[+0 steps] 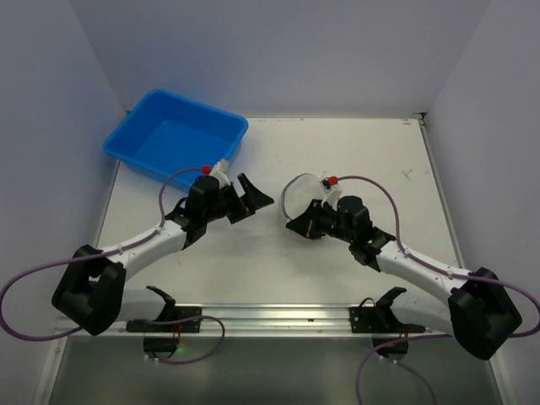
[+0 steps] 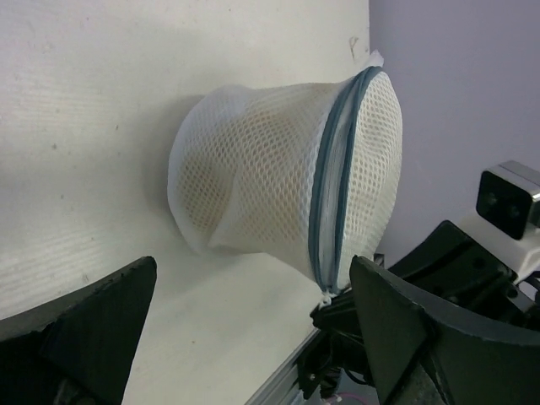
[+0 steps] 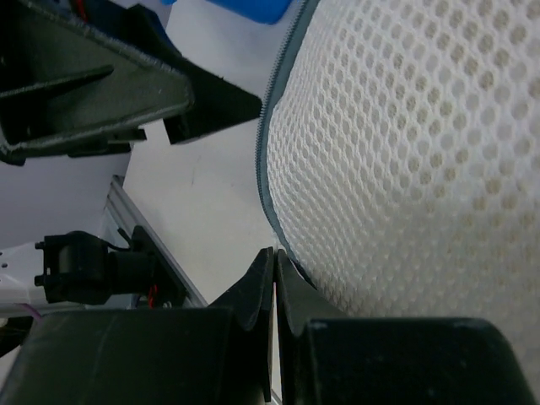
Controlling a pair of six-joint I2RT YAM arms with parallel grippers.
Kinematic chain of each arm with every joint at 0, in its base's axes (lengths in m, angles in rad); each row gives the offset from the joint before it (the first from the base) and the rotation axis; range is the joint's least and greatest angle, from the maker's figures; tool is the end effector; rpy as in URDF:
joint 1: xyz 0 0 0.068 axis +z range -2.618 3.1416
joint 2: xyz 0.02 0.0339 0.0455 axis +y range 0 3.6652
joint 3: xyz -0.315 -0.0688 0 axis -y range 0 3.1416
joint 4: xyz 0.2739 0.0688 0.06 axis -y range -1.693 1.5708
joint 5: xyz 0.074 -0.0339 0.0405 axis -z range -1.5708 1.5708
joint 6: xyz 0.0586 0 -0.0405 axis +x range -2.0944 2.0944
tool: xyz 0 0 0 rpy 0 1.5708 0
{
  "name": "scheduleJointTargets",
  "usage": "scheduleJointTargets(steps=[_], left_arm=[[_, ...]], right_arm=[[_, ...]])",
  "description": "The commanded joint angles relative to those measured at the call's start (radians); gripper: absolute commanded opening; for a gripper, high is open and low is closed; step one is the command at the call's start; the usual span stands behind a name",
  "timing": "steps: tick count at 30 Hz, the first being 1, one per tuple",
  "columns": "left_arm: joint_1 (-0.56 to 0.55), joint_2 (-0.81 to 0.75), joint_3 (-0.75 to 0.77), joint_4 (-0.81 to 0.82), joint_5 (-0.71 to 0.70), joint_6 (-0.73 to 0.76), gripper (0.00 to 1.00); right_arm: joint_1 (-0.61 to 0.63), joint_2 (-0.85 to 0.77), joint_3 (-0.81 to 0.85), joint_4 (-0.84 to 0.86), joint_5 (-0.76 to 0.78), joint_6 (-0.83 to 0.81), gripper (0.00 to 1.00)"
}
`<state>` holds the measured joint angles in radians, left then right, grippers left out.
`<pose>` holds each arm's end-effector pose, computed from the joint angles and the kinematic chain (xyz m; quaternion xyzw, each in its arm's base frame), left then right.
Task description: Unzip the laundry bag and remove the bra
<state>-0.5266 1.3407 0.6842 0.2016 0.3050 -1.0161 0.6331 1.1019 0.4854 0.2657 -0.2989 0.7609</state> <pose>0.2664 -0.1753 0.2435 -0.1251 0.8330 -0.4572 0.2854 0.1977 0.1665 0.2404 -0.0334 0.8143 0.4572 0.3560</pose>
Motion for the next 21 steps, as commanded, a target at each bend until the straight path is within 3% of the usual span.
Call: scheduleJointTargets(steps=[1,3,9,14,17,18,21], left_arm=[[-0.027,-0.103,-0.064,0.094,-0.033,-0.091,1.00],[-0.052,-0.112,-0.063,0.093,-0.049,-0.095,1.00],[-0.127,-0.025,-0.003,0.102,-0.089,-0.088,0.85],[-0.148,0.052,0.012,0.124,-0.107,-0.096,0.55],[-0.148,0.057,0.009,0.108,-0.125,-0.085,0.31],[-0.145,0.054,0.006,0.096,-0.130,-0.079,0.18],[-0.135,0.028,-0.015,0.064,-0.139,-0.058,0.00]], right_arm=[[0.025,0.044,0.051,0.121,0.017,0.040,0.00],[0.037,0.059,0.068,0.119,0.023,0.035,0.00],[0.069,0.070,0.074,0.112,0.047,0.029,0.00],[0.076,0.030,0.062,0.075,0.064,0.011,0.00],[0.076,0.003,0.042,0.026,0.069,-0.024,0.00],[0.077,-0.025,0.035,-0.020,0.079,-0.038,0.00],[0.070,-0.109,-0.002,-0.142,0.185,-0.092,0.00]])
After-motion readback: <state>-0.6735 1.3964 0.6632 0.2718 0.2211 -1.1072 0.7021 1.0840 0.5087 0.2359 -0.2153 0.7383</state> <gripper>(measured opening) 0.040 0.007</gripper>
